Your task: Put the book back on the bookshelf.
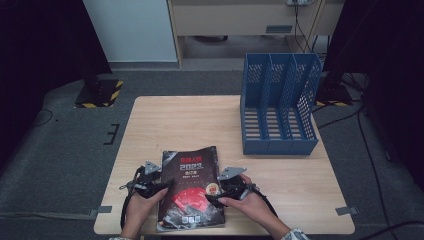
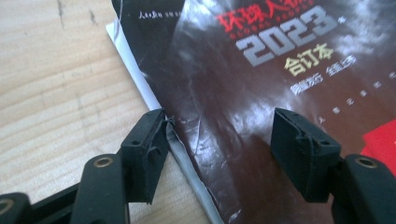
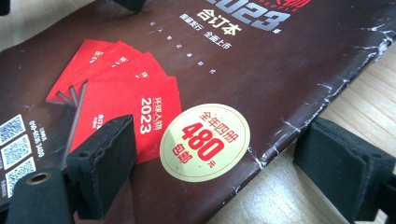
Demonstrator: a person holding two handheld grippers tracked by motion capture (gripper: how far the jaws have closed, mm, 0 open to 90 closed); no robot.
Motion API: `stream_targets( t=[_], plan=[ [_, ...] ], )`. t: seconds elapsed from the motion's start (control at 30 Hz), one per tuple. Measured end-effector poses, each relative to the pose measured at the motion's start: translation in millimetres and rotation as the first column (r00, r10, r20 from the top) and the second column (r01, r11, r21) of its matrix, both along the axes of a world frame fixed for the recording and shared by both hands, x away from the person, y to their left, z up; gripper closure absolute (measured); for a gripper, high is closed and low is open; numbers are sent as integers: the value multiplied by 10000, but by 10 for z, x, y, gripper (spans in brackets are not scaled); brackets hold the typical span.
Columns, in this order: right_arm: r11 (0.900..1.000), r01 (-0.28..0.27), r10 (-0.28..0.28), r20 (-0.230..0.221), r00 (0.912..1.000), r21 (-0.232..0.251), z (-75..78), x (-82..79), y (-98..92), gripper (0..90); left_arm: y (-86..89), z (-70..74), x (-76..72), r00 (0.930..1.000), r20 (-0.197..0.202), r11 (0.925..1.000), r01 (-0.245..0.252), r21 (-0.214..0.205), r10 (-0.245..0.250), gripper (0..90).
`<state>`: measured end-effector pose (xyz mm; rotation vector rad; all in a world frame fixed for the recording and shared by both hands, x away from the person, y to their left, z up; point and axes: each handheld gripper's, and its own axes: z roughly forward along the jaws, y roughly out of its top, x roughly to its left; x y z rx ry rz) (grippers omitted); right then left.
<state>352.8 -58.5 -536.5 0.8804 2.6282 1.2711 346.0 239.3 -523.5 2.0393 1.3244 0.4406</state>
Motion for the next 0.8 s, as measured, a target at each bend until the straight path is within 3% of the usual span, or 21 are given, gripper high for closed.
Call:
stream_targets(
  t=[0.1, 0.23, 0.3, 0.4, 0.8],
  plan=[
    [9999, 70, -70, -89, 9999, 97, 8, 19, 2, 159, 10, -6, 1, 10000, -49, 10000, 27, -54, -28, 355],
    [9992, 53, -32, -548, 9985, 384, 27, 66, -4, 202, 5, -14, -5, 10000, 22, 10000, 62, -50, -62, 347],
    [9983, 43, -26, -302, 9995, 580, 69, 80, -1, 274, -7, -19, -2, 9999, 58, 9999, 107, 21, -107, 321],
    [9972, -32, 65, -425, 9991, 749, 102, 94, 21, 272, -15, -24, -6, 9999, 112, 10000, 92, 27, -92, 317],
    [9981, -543, 575, -1225, 9908, 293, 155, 181, 233, 220, -8, -33, -11, 9995, 201, 9997, 245, 41, -246, 308]
  ],
)
